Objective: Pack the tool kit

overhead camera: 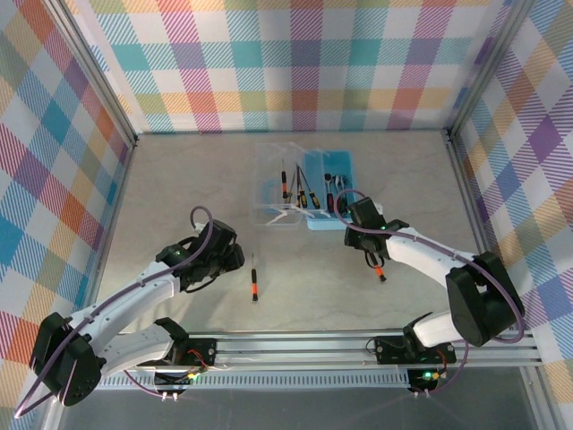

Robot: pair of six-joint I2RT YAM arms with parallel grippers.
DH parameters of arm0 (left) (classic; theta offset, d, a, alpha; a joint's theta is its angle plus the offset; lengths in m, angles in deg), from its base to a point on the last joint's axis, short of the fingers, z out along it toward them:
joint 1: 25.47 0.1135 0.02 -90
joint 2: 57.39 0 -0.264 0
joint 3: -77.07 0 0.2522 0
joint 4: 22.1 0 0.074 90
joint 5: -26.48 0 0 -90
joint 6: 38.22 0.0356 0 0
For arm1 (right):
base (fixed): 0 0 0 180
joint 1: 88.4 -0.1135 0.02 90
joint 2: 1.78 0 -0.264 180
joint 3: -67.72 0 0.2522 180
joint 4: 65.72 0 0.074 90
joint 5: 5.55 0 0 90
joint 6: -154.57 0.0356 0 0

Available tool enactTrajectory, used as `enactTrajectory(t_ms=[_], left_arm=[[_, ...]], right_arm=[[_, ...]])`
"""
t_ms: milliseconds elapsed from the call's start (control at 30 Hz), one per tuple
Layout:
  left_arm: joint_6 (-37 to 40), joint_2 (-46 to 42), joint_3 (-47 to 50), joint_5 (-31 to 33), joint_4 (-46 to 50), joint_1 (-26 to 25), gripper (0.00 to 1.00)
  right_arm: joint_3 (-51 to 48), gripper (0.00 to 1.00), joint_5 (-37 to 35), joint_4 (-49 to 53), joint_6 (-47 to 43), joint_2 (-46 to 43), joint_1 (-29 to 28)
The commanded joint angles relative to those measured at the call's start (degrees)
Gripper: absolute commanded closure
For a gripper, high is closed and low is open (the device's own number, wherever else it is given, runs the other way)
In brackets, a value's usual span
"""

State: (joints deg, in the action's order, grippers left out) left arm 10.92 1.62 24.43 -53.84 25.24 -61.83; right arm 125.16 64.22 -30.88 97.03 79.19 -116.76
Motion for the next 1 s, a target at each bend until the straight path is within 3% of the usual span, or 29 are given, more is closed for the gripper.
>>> enactTrajectory(t_ms=[0, 200, 700, 967], left_arm=[[0.06, -0.82, 0.74, -1.84, -3.35, -0.64, 0.47], [3.26, -2.05, 0.87, -0.96, -2.08, -0.65, 0.47], [3.46, -7.09, 3.27, -2.16, -2.82, -0.64, 0.46], [3.06, -7.25, 4.05, -2.63, -3.60, -0.69, 0.46]], right_arm=[[0.12, 0.44, -3.63, 7.79, 0.80, 0.22, 1.57], [0.61, 0.46, 2.35, 8.69, -2.42, 2.71, 6.94], [1.66, 0.56, 10.11, 12.02, -1.95, 5.27, 8.51], [0.35, 0.74, 12.05, 12.76, -0.46, 4.24, 9.06]])
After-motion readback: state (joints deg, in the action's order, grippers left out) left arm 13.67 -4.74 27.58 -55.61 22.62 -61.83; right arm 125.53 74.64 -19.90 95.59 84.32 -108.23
